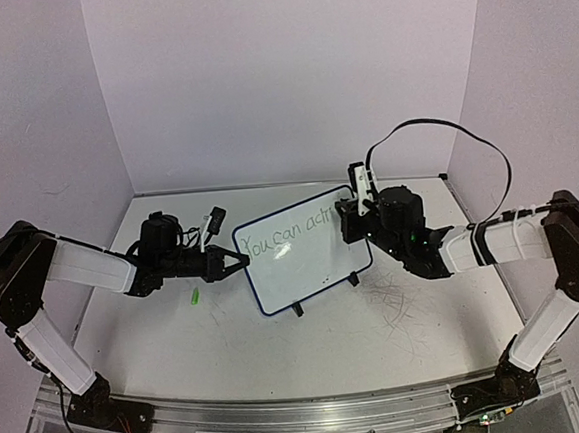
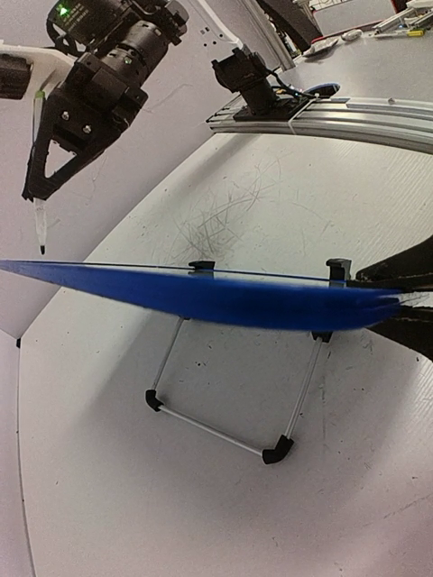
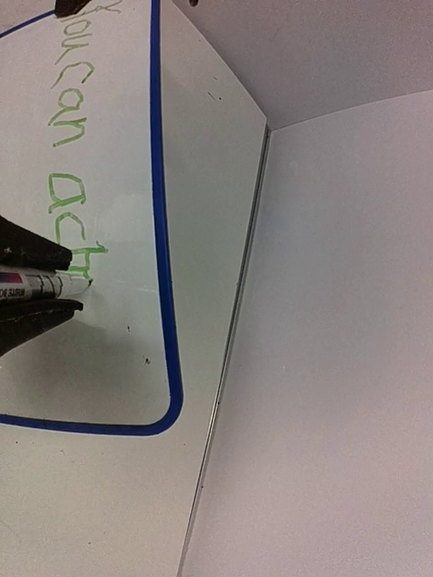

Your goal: Write a sentence on the whiteboard

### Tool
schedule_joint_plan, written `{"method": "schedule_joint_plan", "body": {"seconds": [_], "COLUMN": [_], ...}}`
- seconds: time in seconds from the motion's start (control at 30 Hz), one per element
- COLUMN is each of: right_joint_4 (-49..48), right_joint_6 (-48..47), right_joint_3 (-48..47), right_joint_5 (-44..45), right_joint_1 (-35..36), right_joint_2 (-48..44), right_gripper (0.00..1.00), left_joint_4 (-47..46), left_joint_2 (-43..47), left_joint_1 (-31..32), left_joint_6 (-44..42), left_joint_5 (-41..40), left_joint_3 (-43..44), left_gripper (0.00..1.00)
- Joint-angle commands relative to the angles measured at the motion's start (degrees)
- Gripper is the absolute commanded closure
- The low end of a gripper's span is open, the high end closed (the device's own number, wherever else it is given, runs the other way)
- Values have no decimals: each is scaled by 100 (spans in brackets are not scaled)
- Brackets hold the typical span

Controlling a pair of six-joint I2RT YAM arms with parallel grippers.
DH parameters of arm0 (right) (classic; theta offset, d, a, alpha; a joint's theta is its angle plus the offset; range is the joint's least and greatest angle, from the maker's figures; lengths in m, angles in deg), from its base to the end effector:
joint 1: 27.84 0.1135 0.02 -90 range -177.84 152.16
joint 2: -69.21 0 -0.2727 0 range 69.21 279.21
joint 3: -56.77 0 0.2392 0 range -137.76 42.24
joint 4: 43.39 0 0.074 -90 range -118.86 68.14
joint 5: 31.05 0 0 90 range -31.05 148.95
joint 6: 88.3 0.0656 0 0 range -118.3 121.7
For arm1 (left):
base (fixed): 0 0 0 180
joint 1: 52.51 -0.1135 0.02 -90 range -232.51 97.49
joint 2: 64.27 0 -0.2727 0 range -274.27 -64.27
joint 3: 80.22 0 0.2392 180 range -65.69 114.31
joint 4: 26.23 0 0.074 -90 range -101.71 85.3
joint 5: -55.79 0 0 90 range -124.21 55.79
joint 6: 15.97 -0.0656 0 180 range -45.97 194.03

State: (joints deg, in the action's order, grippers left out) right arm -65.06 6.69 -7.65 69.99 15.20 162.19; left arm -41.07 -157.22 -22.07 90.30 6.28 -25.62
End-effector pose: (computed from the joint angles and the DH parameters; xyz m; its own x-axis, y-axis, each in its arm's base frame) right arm 0.2875 0.2513 0.2549 -0.1335 -0.0079 -0.9910 -0.5213 0.8510 0.0635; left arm 0.2674 -0.2066 0.1880 -0.5819 0.0948 -0.8077 0.7663 0.3965 -0.5056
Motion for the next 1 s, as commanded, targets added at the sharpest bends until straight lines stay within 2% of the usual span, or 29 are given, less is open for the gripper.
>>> {"method": "schedule_joint_plan", "body": {"seconds": [0.0,0.37,0.97], "right_joint_4": [-150,-150,-247], "right_joint_6": [116,31,-37], "right_joint_3": [204,-60,-156], "right_joint_5": [-34,-129,-24], "right_joint_1": [-21,-19,-17], "right_joint_2": [-502,-37,115], "right_gripper": [100,100,100], "left_joint_4": [371,370,379], "left_joint_2": [-122,-84,-104], "left_joint_1": [-11,-11,-11], "left_joint_6": [-405,-397,-420], "left_joint_5": [-375,-379,-378], "left_joint_3": [118,106,106], "left_gripper": [100,100,100]}}
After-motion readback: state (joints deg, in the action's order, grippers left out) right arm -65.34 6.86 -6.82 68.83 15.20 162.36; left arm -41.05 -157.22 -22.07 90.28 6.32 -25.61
